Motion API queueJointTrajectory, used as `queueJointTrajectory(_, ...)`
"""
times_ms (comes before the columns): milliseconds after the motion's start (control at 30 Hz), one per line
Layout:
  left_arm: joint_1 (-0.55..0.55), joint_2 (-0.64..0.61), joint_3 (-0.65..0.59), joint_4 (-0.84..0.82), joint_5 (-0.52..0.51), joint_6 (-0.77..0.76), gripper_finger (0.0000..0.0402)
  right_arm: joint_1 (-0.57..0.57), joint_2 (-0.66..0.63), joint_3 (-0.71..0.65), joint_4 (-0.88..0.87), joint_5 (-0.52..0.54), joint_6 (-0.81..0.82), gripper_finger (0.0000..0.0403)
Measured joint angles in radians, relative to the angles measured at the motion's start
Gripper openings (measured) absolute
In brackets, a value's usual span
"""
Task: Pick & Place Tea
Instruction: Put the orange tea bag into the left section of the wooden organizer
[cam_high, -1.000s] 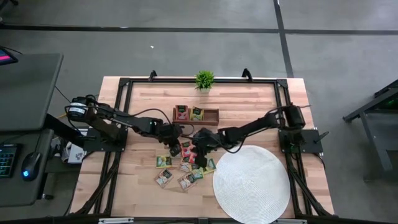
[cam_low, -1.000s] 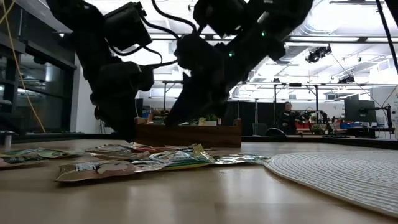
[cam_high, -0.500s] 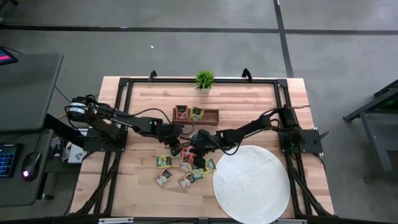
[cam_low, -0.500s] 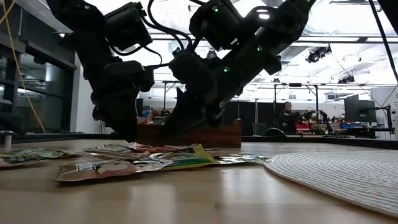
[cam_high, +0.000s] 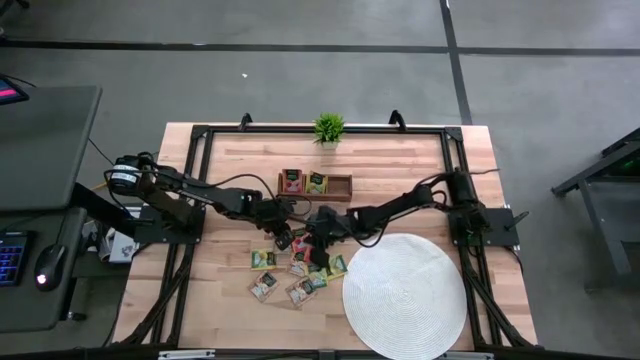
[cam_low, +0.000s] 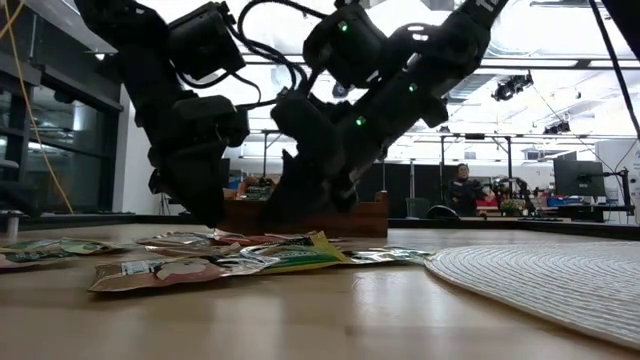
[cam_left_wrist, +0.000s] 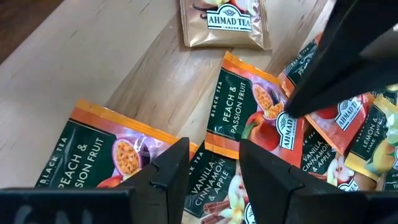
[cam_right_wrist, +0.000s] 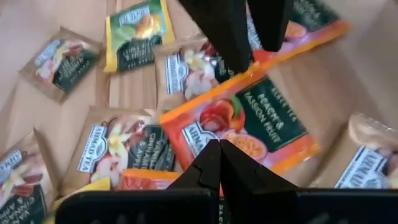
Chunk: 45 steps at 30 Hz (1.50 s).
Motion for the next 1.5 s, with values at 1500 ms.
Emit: queueJointTrajectory(1500, 0.0, 0.087, 0.012, 0.119, -0.013, 0.281, 0.0237, 0.012, 0.022, 0.0, -0.003, -0.015, 0.036, 0.0)
